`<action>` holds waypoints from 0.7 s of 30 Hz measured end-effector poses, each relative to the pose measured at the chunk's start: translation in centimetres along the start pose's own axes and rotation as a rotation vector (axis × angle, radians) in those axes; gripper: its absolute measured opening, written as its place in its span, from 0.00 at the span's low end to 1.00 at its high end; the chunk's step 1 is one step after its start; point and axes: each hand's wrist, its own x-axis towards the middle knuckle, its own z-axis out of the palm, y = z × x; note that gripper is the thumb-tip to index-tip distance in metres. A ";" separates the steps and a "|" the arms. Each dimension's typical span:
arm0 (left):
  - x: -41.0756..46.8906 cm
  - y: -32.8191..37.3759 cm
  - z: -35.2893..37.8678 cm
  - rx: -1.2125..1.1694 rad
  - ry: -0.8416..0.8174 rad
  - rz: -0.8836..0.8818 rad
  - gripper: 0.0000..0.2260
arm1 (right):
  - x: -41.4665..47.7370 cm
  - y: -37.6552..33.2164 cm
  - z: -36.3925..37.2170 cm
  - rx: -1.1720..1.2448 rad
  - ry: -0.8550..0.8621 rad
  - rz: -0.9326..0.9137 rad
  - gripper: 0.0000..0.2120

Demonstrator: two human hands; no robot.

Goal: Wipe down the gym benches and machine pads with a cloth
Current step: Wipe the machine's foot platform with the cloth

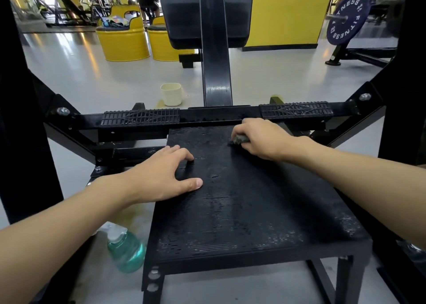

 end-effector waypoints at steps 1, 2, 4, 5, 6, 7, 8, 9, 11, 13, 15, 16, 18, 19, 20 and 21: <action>0.1 0.1 -0.1 0.004 0.006 0.002 0.29 | 0.3 0.0 0.4 -0.046 0.058 0.031 0.10; 0.1 0.1 -0.1 0.009 0.004 -0.002 0.29 | 0.5 -0.3 0.6 -0.063 0.078 0.041 0.10; 0.1 0.0 0.0 0.010 -0.003 -0.014 0.31 | 0.5 -1.2 0.2 0.000 -0.021 -0.012 0.10; 0.1 -0.2 0.0 0.017 0.003 -0.018 0.35 | 0.2 -1.6 -0.1 0.062 -0.103 -0.049 0.10; 0.0 -0.3 -0.1 0.031 0.012 -0.025 0.39 | -0.2 -2.0 -0.5 0.121 -0.174 -0.078 0.11; 0.0 -0.5 0.0 0.035 0.022 -0.030 0.43 | -0.5 -2.1 -0.7 0.149 -0.210 -0.103 0.12; -0.1 -0.6 0.0 0.028 0.023 -0.039 0.45 | -0.6 -2.0 -0.7 0.148 -0.193 -0.112 0.12; -0.1 -0.8 0.1 0.013 0.025 -0.043 0.46 | -0.4 -1.5 -0.4 0.118 -0.131 -0.097 0.12; -0.3 -0.7 0.2 -0.015 0.041 -0.054 0.48 | 0.2 -1.0 0.4 0.012 0.017 -0.020 0.11; -0.6 -0.4 0.2 -0.035 0.057 -0.091 0.48 | 0.8 -1.3 0.8 0.008 0.075 0.010 0.10; -1.0 0.1 0.3 -0.063 0.066 -0.131 0.48 | 0.7 -2.0 0.3 0.075 -0.037 -0.060 0.11; -1.1 0.3 0.4 -0.070 0.066 -0.149 0.48 | 0.5 -2.5 0.0 0.125 -0.124 -0.097 0.11; -1.2 0.5 0.4 -0.071 0.063 -0.166 0.45 | 0.0 -2.8 -0.6 0.169 -0.232 -0.139 0.12; -1.2 0.7 0.4 -0.071 0.060 -0.165 0.43 | 0.2 -2.4 -0.5 0.162 -0.197 -0.132 0.13; -1.2 0.7 0.4 -0.074 0.058 -0.166 0.42 | 0.7 -2.0 -0.3 0.141 -0.124 -0.096 0.13; -1.3 0.8 0.4 -0.083 0.058 -0.168 0.42 | 1.2 -1.7 0.0 0.096 -0.050 -0.045 0.13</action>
